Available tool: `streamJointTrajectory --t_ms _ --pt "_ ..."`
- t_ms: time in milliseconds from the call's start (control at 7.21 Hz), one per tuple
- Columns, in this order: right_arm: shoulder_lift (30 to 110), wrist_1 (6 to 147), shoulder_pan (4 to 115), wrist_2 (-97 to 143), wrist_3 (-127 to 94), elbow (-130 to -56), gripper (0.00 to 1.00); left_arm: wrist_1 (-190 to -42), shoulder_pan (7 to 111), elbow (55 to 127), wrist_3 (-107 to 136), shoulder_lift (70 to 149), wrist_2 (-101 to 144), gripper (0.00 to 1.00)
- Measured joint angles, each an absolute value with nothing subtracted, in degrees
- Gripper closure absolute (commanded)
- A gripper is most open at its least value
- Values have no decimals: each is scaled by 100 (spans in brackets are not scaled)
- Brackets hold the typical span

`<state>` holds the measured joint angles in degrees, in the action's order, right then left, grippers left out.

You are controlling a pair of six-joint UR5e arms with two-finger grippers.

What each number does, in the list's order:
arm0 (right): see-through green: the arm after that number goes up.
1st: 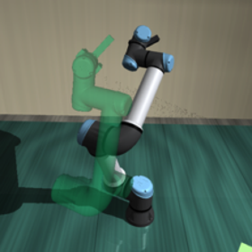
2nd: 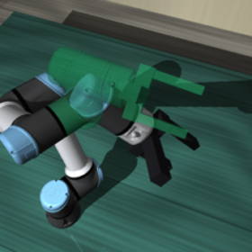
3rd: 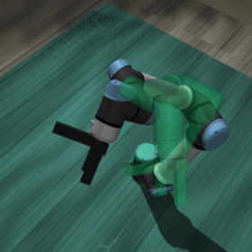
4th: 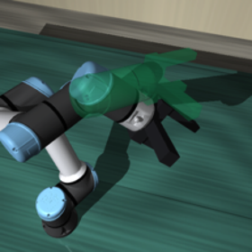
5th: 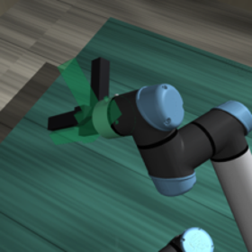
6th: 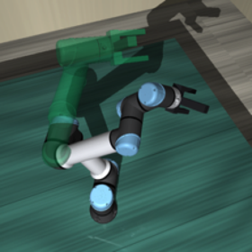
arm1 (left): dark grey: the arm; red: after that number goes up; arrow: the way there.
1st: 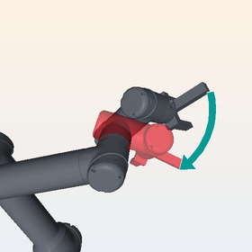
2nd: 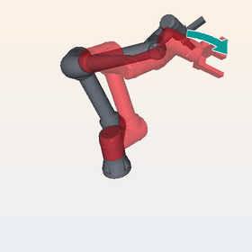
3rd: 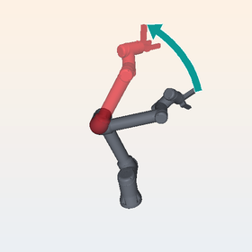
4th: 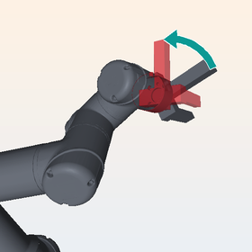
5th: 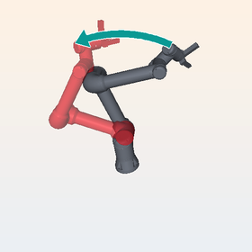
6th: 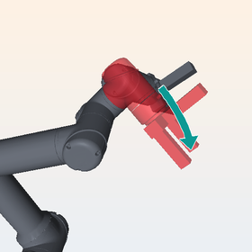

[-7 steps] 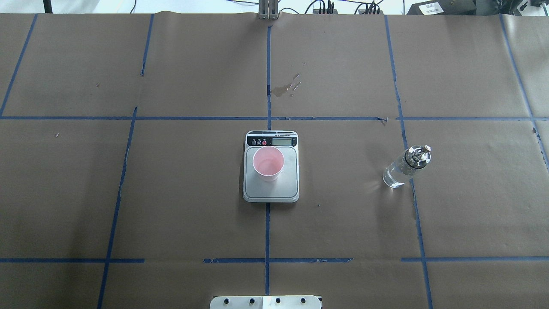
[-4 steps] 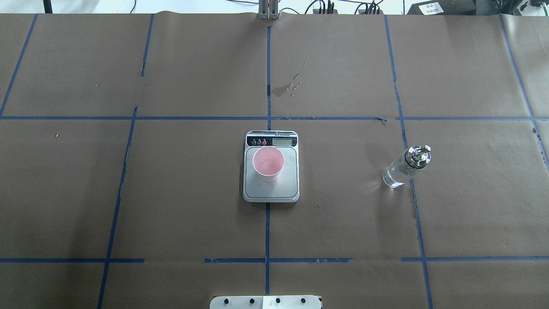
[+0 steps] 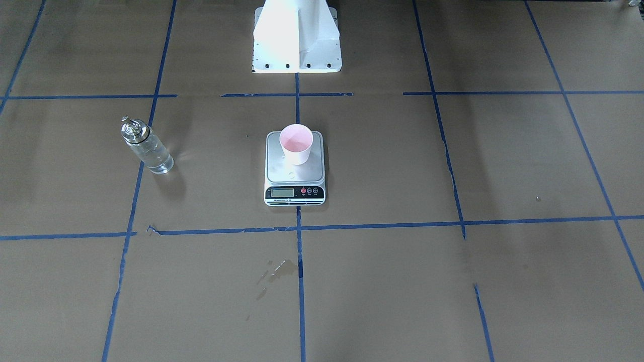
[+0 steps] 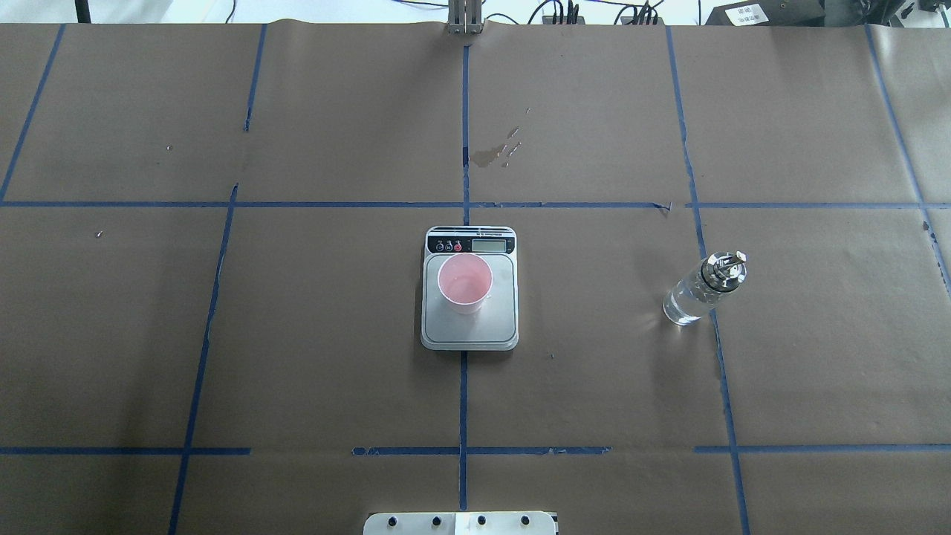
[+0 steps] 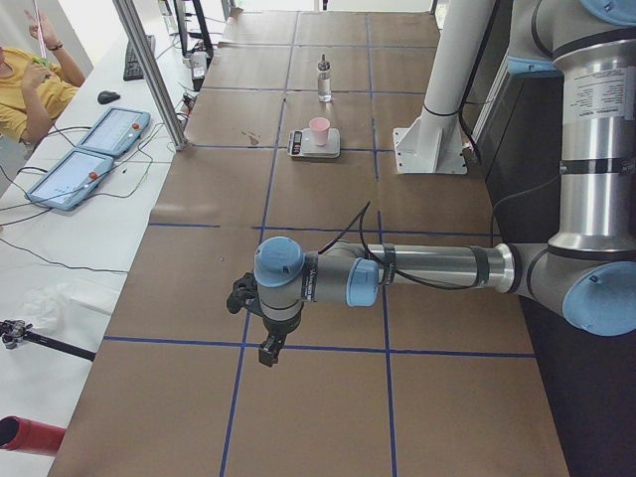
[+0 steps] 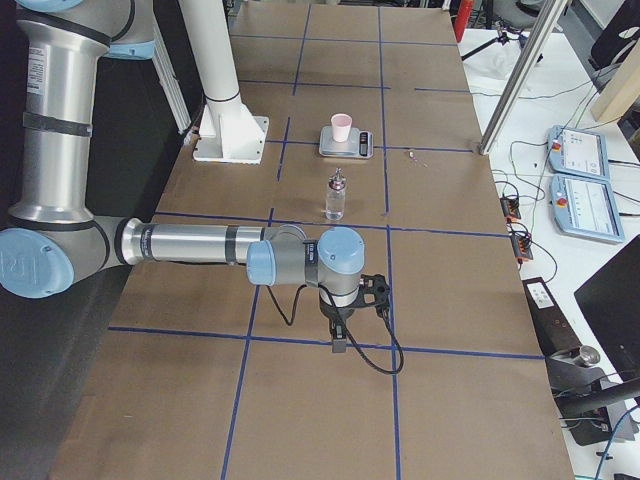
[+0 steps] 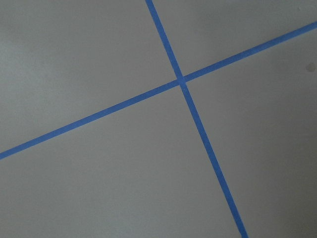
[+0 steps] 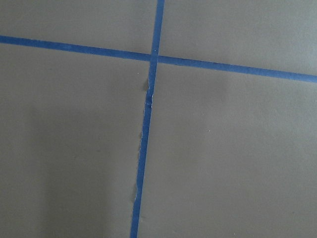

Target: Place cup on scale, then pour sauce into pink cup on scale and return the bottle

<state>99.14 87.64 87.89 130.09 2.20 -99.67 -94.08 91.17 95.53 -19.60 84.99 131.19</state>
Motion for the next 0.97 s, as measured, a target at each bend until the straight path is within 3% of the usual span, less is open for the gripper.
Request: streamJointTrajectory --t_ms 971 --pt "9905 8754 8789 13008 220 -9929 0 -9404 9129 9626 -1944 8474 13106 0"
